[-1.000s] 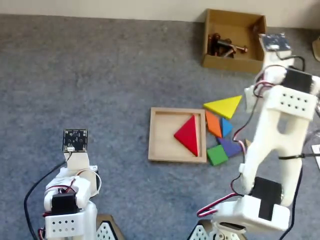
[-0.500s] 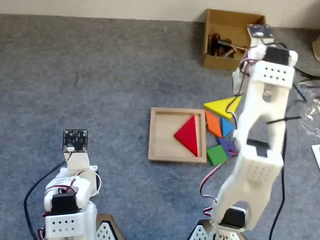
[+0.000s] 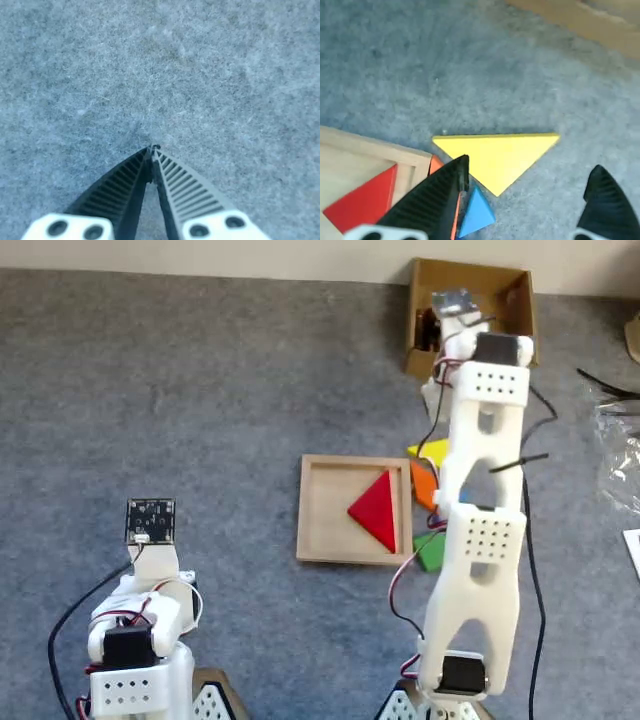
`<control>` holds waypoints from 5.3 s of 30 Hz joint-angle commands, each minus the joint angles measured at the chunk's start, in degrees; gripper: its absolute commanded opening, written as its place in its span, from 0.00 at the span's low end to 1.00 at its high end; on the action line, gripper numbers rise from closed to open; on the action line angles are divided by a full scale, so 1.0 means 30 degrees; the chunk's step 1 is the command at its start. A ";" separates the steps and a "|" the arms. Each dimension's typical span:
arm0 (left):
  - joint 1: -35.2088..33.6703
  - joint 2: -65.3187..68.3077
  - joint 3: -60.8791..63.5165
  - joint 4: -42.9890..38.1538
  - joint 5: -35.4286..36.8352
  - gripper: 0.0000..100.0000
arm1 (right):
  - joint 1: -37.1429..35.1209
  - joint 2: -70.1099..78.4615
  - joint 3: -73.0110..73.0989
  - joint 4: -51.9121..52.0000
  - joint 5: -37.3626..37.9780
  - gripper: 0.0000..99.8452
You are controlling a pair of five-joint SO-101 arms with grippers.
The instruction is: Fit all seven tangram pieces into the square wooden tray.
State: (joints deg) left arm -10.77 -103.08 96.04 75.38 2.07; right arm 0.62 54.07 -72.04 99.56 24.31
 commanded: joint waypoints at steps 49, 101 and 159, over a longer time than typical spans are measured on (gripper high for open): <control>-0.0161 0.0132 0.0396 0.0147 0.0029 0.00 | 0.1363 0.4176 -0.1158 -0.3385 0.3106 0.35; -0.0161 0.0132 0.0396 0.0147 0.0029 0.00 | 0.5934 0.5377 -0.6110 0.0454 0.3077 0.19; -0.0161 0.0132 0.0396 0.0147 0.0029 0.00 | 0.8806 0.7985 -0.7663 0.0454 0.3165 0.10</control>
State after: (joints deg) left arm -10.77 -103.08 96.04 75.38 2.07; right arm 24.09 78.68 -93.76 99.82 33.45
